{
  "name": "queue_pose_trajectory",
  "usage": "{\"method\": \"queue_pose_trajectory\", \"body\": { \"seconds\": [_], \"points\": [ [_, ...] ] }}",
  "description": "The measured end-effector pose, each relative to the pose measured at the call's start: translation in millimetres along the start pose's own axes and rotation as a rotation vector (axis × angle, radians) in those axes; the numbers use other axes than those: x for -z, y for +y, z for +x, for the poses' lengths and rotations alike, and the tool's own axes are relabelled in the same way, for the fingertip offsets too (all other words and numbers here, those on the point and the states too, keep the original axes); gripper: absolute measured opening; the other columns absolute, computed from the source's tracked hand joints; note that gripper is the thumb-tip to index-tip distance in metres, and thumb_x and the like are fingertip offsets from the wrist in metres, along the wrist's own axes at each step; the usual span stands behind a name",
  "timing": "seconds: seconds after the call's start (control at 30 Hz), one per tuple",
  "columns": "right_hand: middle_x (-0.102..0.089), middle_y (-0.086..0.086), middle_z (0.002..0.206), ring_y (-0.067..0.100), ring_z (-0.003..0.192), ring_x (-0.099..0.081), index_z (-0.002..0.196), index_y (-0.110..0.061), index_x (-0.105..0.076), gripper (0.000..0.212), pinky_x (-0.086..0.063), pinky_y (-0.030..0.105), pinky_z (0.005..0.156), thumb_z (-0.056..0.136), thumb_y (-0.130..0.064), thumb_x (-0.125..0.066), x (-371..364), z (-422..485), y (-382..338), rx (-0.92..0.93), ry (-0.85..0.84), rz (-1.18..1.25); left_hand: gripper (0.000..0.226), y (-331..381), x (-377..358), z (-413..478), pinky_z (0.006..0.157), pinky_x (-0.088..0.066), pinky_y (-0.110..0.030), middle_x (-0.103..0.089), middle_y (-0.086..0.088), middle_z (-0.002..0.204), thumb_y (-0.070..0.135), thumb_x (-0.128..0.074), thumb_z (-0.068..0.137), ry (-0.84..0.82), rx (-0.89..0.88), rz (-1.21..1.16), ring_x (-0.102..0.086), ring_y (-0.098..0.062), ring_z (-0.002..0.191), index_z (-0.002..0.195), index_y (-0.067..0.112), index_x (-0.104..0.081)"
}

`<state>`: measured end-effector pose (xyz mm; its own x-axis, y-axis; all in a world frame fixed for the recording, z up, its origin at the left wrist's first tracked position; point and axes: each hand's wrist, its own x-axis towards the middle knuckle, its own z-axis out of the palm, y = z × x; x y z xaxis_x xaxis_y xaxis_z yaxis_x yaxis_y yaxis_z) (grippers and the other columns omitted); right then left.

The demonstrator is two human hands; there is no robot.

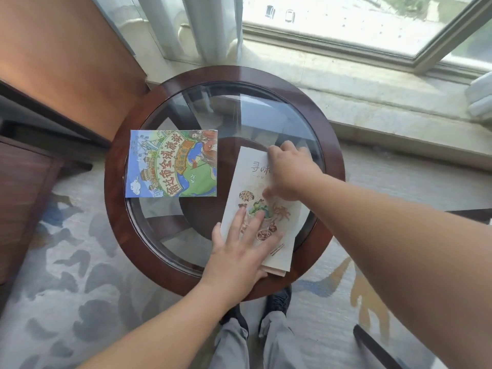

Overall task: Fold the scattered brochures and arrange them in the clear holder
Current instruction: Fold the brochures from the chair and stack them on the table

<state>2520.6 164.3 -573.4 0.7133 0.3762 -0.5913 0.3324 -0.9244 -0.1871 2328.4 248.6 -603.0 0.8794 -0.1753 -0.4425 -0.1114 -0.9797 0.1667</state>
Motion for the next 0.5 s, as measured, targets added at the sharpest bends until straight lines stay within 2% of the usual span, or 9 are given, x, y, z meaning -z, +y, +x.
{"method": "queue_pose_trajectory", "body": {
  "seconds": [0.17, 0.23, 0.3, 0.33, 0.4, 0.5],
  "points": [
    [-0.040, 0.005, 0.130, 0.034, 0.123, -0.038, 0.133, -0.020, -0.038, 0.081, -0.044, 0.052, 0.096, 0.070, -0.042, -0.083, -2, -5, -4, -0.033, 0.013, 0.022, 0.083, 3, 4, -1, 0.110, -0.006, -0.067, 0.008, -0.003, 0.162, 0.060, -0.058, 0.084, -0.011, -0.001, -0.034, 0.018, -0.033, 0.146, 0.147, 0.046, -0.005],
    [-0.037, 0.004, 0.138, 0.034, 0.130, -0.034, 0.141, -0.022, -0.031, 0.087, -0.039, 0.056, 0.101, 0.073, -0.042, -0.081, -4, -8, -6, -0.055, 0.027, 0.046, 0.078, 0, 15, -3, 0.110, -0.011, -0.067, -0.009, -0.006, 0.161, 0.069, -0.053, 0.080, 0.034, -0.027, -0.078, 0.001, -0.034, 0.148, 0.146, 0.041, -0.023],
    [-0.028, 0.004, 0.150, 0.033, 0.141, -0.022, 0.150, -0.024, -0.020, 0.094, -0.029, 0.059, 0.110, 0.078, -0.044, -0.076, -7, -15, -8, -0.054, 0.094, 0.046, 0.064, -14, 29, -2, 0.108, -0.026, -0.062, -0.039, -0.009, 0.150, 0.065, -0.048, 0.082, 0.221, 0.000, -0.148, -0.029, -0.035, 0.142, 0.136, 0.030, -0.048],
    [-0.023, 0.004, 0.155, 0.032, 0.145, -0.016, 0.152, -0.023, -0.015, 0.094, -0.025, 0.057, 0.114, 0.081, -0.044, -0.072, -8, -19, -9, -0.048, 0.141, 0.037, 0.056, -26, 35, 2, 0.107, -0.031, -0.058, -0.047, -0.010, 0.144, 0.057, -0.048, 0.085, 0.338, 0.048, -0.176, -0.037, -0.035, 0.137, 0.131, 0.025, -0.054],
    [-0.018, 0.005, 0.159, 0.032, 0.147, -0.012, 0.153, -0.023, -0.015, 0.089, -0.021, 0.053, 0.117, 0.085, -0.044, -0.068, -10, -29, -12, -0.026, 0.208, 0.022, 0.048, -57, 48, 14, 0.106, -0.030, -0.053, -0.048, -0.012, 0.141, 0.041, -0.053, 0.089, 0.415, 0.206, -0.200, -0.039, -0.035, 0.135, 0.132, 0.019, -0.053],
    [-0.018, 0.006, 0.159, 0.032, 0.146, -0.014, 0.151, -0.022, -0.021, 0.080, -0.023, 0.050, 0.117, 0.087, -0.042, -0.065, -17, -43, -23, 0.034, 0.196, 0.029, 0.060, -94, 56, 39, 0.110, -0.024, -0.053, -0.031, -0.014, 0.153, 0.040, -0.053, 0.090, 0.269, 0.385, -0.122, -0.024, -0.033, 0.142, 0.145, 0.021, -0.035]
  ]
}}
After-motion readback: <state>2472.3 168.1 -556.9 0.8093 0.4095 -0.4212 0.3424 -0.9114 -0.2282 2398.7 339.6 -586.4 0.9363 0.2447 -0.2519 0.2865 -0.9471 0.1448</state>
